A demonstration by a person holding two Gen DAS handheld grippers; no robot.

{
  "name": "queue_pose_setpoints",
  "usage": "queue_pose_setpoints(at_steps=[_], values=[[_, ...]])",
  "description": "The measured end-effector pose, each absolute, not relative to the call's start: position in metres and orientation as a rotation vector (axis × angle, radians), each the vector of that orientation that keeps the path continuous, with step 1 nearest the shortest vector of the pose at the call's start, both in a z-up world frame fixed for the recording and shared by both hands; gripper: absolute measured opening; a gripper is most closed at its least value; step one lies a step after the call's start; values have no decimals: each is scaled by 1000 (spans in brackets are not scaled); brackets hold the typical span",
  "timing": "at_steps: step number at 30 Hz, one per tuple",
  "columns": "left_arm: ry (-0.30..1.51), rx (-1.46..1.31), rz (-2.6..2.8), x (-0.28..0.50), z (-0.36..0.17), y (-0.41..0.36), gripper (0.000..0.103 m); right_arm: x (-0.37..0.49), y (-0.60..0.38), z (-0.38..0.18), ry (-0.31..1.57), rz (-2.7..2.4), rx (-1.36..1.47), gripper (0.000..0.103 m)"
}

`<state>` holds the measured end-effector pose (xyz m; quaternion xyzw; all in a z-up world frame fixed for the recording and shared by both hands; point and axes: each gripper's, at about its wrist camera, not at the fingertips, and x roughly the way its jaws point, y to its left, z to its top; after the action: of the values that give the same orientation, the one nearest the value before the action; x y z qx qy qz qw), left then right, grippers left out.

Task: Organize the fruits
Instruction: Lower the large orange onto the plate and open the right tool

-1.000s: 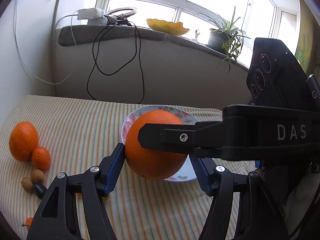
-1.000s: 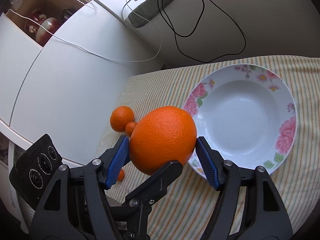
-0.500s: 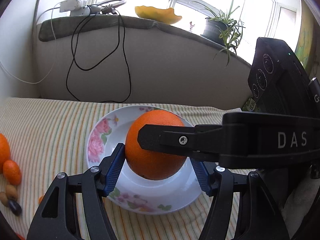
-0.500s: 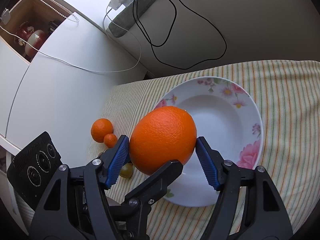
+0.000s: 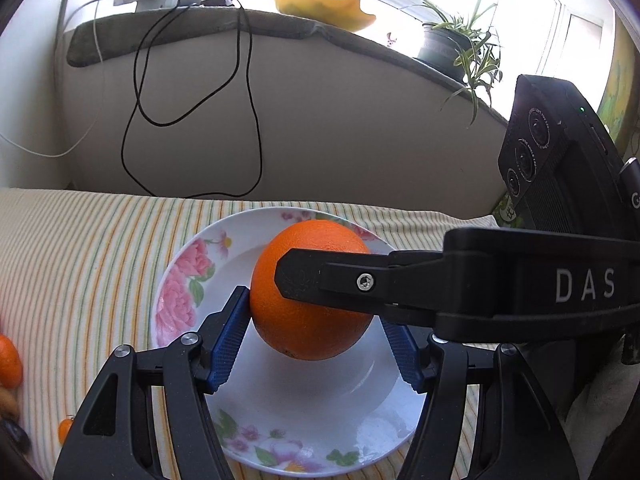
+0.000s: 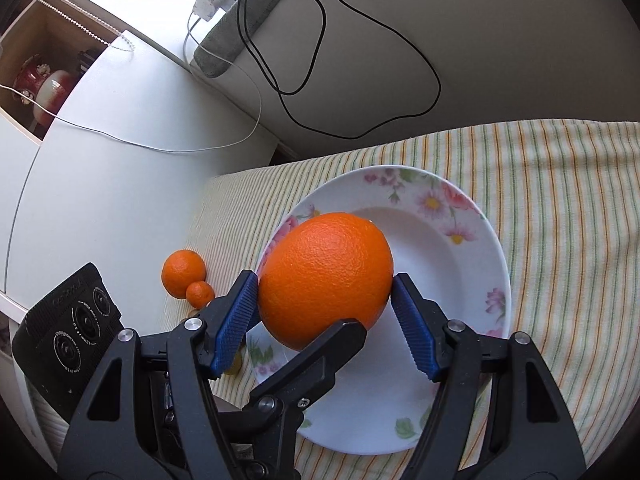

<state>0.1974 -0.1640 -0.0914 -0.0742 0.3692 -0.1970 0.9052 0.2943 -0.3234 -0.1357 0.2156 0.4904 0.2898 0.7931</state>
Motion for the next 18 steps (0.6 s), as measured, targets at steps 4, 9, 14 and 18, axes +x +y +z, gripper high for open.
queue_pose_setpoints(at_steps=[4,9,14,18], values=[[768,-145,-409,199,-92,-164,65,296,-322,-135,1056,618,459,72],[774,-105,-367,200,-94,-166,65,292,-319,-127,1021,608,415,72],[731,-129,-357,194,-83,-160,67,290,-316,-118,987,580,372,77],[728,-119,-354,188,-79,-159,74,289,-319,-117,980,571,378,77]])
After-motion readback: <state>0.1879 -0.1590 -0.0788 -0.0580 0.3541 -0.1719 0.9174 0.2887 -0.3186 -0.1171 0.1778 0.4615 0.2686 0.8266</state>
